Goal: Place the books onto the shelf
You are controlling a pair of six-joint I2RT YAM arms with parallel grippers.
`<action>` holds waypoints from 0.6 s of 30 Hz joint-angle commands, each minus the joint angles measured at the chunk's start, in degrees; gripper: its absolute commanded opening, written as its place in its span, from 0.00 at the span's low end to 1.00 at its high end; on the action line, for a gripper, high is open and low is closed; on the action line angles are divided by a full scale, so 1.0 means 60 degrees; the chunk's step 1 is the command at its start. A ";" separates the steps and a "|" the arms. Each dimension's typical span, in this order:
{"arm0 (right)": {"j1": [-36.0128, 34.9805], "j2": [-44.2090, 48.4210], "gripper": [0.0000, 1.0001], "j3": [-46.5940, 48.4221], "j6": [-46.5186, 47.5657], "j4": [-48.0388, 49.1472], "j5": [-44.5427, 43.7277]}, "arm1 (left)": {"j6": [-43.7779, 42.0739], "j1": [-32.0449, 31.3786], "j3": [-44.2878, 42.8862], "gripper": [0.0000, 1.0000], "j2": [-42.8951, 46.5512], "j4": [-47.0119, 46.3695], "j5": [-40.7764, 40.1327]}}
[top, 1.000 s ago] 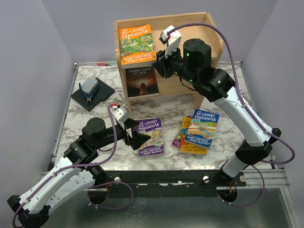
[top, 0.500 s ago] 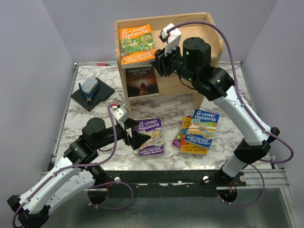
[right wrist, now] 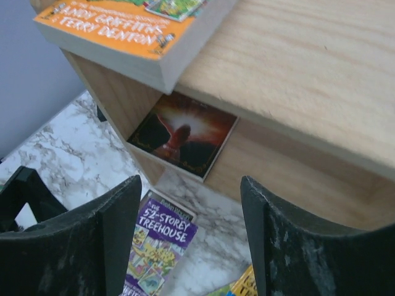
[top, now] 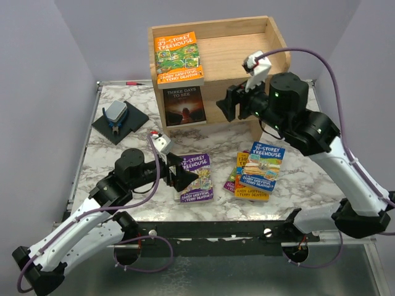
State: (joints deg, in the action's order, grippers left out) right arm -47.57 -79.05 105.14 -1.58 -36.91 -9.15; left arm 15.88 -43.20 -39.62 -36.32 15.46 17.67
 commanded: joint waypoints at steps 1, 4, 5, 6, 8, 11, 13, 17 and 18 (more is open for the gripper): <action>-0.0037 0.1374 0.71 -0.1481 -0.1602 -0.0684 -0.1251 | 0.0559 0.0019 -0.0368 0.99 -0.0380 -0.0427 0.0111; -0.0047 0.2593 0.79 -0.3133 -0.2722 -0.0830 -0.1886 | 0.0887 0.0011 -0.0386 0.99 -0.0647 -0.0768 0.0402; -0.0039 0.3170 0.82 -0.3755 -0.3090 -0.0847 -0.2189 | 0.0992 0.0021 -0.0365 0.99 -0.0778 -0.0831 0.0472; -0.0029 0.3556 0.85 -0.4263 -0.3414 -0.0927 -0.2437 | 0.1058 0.0022 -0.0349 0.99 -0.0922 -0.0931 0.0562; -0.0026 0.4202 0.87 -0.5212 -0.4182 -0.1226 -0.3072 | 0.1208 0.0008 -0.0280 0.99 -0.1283 -0.1187 0.0817; -0.0025 0.4867 0.88 -0.6116 -0.5594 -0.2151 -0.3667 | 0.1539 -0.0006 -0.0124 0.99 -0.1823 -0.1769 0.1075; -0.0025 0.5303 0.88 -0.6735 -0.6651 -0.2677 -0.3959 | 0.1883 -0.0015 -0.0012 0.99 -0.2145 -0.2152 0.0909; -0.0025 0.6170 0.89 -0.8015 -0.8366 -0.2998 -0.4230 | 0.2614 -0.0074 0.0022 0.99 -0.3143 -0.2825 0.0712; -0.0025 0.6324 0.89 -0.8293 -0.8696 -0.3009 -0.4285 | 0.2675 -0.0134 0.0008 0.99 -0.3446 -0.3046 0.0768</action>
State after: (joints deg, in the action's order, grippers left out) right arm -47.57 -44.84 60.62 -39.99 -50.19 -29.63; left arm 27.03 -43.27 -39.88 -51.62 4.27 21.41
